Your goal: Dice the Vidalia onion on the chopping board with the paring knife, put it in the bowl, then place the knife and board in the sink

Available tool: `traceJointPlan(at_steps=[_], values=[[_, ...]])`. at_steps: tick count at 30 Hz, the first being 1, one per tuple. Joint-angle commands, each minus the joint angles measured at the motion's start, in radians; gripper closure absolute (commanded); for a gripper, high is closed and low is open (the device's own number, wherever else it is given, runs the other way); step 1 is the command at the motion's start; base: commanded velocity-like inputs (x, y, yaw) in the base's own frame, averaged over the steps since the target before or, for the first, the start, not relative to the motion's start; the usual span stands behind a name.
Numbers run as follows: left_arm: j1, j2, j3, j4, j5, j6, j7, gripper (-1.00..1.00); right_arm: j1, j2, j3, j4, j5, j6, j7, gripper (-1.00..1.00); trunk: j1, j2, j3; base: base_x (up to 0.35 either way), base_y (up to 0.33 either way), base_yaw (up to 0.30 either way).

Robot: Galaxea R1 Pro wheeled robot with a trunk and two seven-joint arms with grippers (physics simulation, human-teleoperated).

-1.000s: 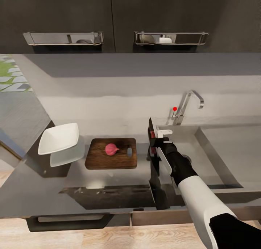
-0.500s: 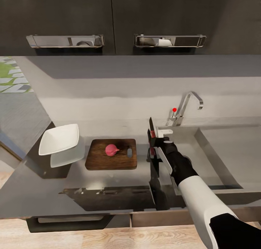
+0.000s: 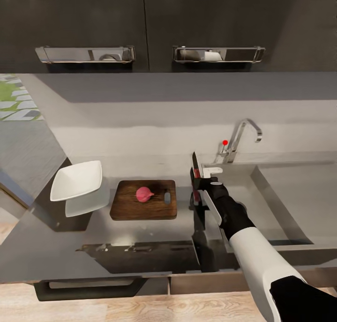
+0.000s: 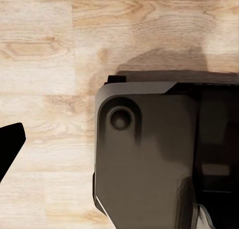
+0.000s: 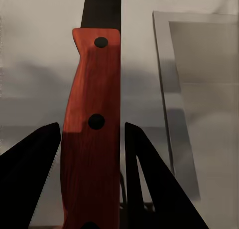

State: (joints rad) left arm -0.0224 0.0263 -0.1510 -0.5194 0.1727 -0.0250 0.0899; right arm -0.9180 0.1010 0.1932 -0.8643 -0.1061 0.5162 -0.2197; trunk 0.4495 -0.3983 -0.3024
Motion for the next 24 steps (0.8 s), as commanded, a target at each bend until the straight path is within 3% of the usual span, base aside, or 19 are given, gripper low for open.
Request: traceJointPlan(at_steps=[1, 24], values=[[0.0, 0.001, -0.008, 0.0, 0.01, -0.003, 0.008, -1.0, -0.001, 0.001, 0.003, -0.002, -0.01, 0.005, -0.01, 1.0, 0.001, -0.002, 0.0, 0.0, 0.0, 0.0], [0.0, 0.001, -0.009, 0.0, 0.01, -0.003, 0.007, -1.0, -0.001, 0.003, 0.004, -0.004, -0.012, 0.007, -0.01, 1.0, 0.001, -0.002, 0.035, 0.0, 0.0, 0.0]])
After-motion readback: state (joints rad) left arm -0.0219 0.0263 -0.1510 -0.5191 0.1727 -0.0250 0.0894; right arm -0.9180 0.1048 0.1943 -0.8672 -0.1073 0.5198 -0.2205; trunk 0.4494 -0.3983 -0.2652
